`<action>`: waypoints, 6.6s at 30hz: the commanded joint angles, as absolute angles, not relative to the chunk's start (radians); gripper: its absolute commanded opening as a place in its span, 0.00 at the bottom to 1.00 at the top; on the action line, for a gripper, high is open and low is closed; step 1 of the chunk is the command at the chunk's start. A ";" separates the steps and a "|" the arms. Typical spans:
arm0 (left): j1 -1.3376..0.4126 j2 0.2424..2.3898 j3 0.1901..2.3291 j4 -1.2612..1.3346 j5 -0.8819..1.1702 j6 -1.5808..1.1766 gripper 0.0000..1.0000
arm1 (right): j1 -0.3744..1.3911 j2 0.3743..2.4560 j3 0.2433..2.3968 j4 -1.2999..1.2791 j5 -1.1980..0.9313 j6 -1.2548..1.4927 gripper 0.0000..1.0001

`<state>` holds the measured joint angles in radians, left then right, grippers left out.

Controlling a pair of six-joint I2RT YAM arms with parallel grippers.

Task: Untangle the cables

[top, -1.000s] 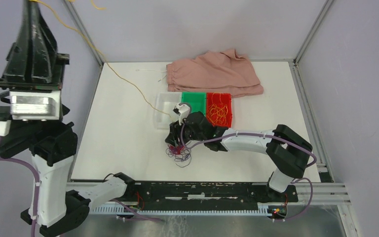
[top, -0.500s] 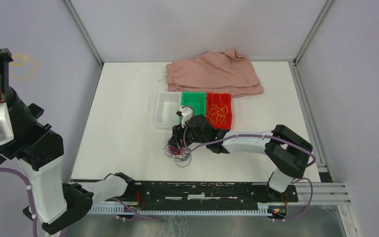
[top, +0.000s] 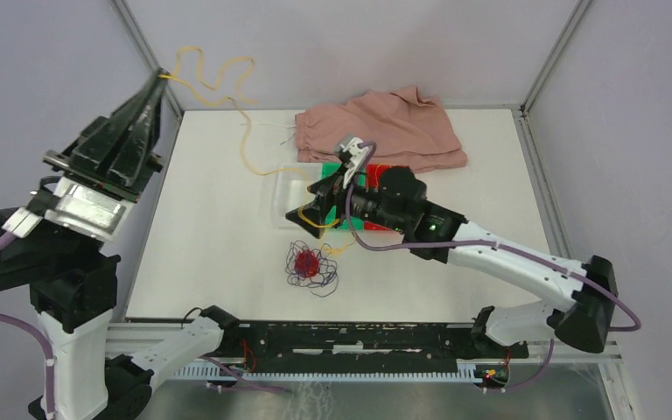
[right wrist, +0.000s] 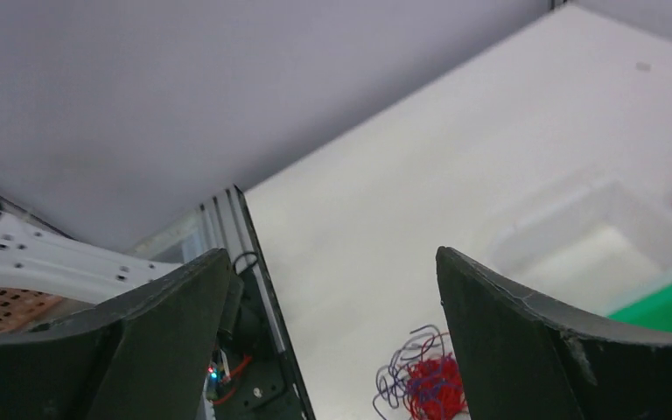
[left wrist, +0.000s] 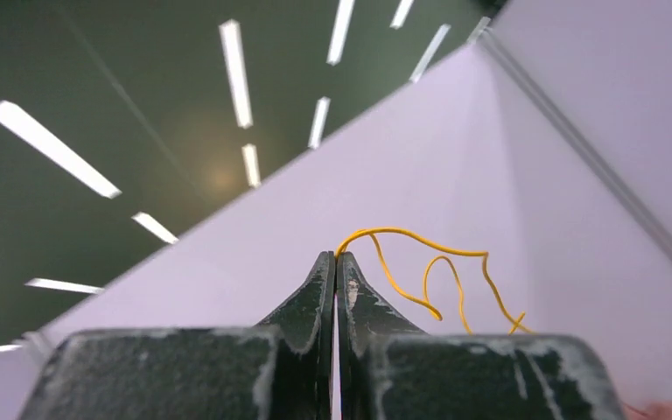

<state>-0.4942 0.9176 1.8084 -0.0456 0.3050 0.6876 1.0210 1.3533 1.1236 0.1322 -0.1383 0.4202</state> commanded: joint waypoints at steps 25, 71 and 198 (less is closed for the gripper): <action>-0.493 0.901 1.713 -0.336 0.506 0.467 0.03 | 1.020 1.252 1.296 -0.324 0.248 0.267 0.92; -0.491 0.786 1.472 -0.450 0.586 0.499 0.03 | 0.880 1.284 1.182 0.321 -0.625 0.475 0.89; -0.491 0.702 1.315 -0.861 0.519 0.692 0.96 | 0.496 1.694 1.564 -0.565 0.074 0.361 0.61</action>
<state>-0.4942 0.7078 1.3094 -0.9024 0.5251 0.6674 0.4953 1.7733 1.4483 -0.4808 0.0818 0.3489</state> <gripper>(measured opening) 0.955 0.605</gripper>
